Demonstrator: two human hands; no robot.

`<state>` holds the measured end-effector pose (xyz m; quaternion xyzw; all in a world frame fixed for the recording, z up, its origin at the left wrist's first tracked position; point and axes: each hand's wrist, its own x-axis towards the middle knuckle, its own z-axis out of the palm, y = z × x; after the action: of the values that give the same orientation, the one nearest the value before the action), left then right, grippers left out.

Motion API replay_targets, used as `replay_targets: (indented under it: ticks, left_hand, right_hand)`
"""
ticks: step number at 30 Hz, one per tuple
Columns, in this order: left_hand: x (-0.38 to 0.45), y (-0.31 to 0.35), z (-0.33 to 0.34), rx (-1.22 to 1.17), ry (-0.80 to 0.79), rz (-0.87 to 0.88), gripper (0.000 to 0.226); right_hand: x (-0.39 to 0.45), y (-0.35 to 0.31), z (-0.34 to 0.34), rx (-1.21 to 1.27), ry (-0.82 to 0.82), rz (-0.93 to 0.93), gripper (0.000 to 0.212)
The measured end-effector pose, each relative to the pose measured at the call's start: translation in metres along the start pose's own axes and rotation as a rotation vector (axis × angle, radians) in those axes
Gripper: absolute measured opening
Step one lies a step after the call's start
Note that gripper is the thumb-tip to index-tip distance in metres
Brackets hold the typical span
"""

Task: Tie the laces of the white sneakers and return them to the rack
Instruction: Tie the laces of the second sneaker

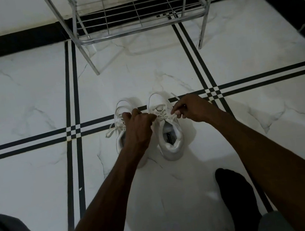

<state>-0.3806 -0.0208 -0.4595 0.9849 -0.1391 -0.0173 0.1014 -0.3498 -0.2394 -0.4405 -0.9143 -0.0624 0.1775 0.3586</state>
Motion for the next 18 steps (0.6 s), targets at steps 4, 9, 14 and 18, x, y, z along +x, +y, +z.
replay_targets:
  ticks: [4, 9, 14, 18]
  left_hand:
    - [-0.004, -0.006, 0.001, 0.048, 0.010, 0.007, 0.041]
    - [-0.010, -0.004, 0.003, 0.100, 0.057, -0.035, 0.029]
    - [-0.014, -0.005, 0.005, 0.157, 0.020, -0.062, 0.029]
    - [-0.014, -0.005, 0.007, 0.141, 0.041, -0.091, 0.021]
  right_hand:
    - [-0.003, 0.012, 0.006, 0.014, 0.078, 0.018, 0.016]
    - [-0.007, 0.023, 0.021, 0.005, 0.174, 0.070, 0.015]
    - [-0.005, 0.028, 0.035, -0.038, 0.219, 0.167, 0.013]
    - [-0.006, 0.024, 0.039, -0.034, 0.255, 0.216, 0.015]
